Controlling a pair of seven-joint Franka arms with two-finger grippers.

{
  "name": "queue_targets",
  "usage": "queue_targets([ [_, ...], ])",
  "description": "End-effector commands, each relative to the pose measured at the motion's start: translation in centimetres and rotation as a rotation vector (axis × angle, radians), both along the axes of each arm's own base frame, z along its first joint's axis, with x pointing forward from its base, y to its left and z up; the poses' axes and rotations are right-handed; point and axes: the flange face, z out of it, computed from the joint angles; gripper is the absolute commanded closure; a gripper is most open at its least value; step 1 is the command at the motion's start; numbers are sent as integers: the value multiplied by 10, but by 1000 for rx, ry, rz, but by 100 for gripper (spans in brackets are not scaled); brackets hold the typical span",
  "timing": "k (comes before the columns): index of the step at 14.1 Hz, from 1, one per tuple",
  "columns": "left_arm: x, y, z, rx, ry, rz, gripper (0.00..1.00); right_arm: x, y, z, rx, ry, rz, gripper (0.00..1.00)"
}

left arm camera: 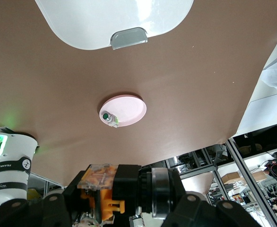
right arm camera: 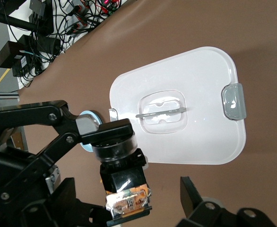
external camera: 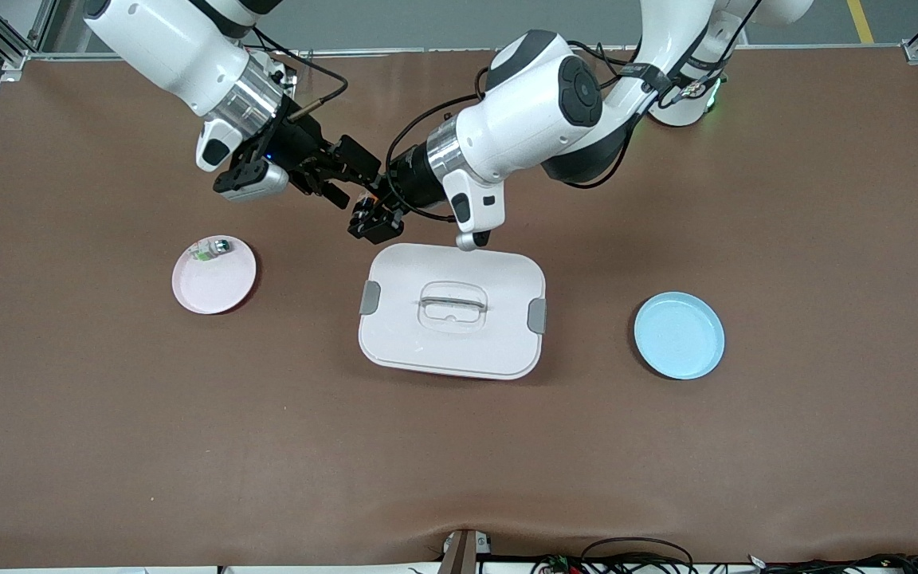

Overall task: Transfer orange switch to right arm and place
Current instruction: 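Reach the right gripper toward the switch held by the left gripper, then close the right gripper on the orange switch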

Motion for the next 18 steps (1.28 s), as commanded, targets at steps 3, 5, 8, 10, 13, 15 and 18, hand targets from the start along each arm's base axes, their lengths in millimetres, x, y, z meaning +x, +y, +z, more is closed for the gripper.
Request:
queue_targets([
  [3, 2, -4, 7, -25, 7, 14, 100, 2, 9, -4, 12, -19, 20, 29],
  [5, 1, -5, 6, -23, 7, 12, 100, 3, 9, -4, 12, -19, 19, 39],
  [8, 1, -5, 6, -24, 8, 12, 100, 2, 9, -4, 11, -20, 22, 58],
  [10, 2, -4, 6, -23, 6, 12, 100, 2, 10, -4, 11, -18, 21, 76],
  [13, 2, -4, 5, -23, 4, 11, 100, 2, 9, -4, 10, -16, 23, 98],
  [15, 2, -4, 5, -22, 4, 10, 100, 2, 8, -4, 9, -12, 23, 98],
  [18, 5, -2, 0, -19, 8, 14, 88, 3, 7, -5, 8, -8, 22, 97],
])
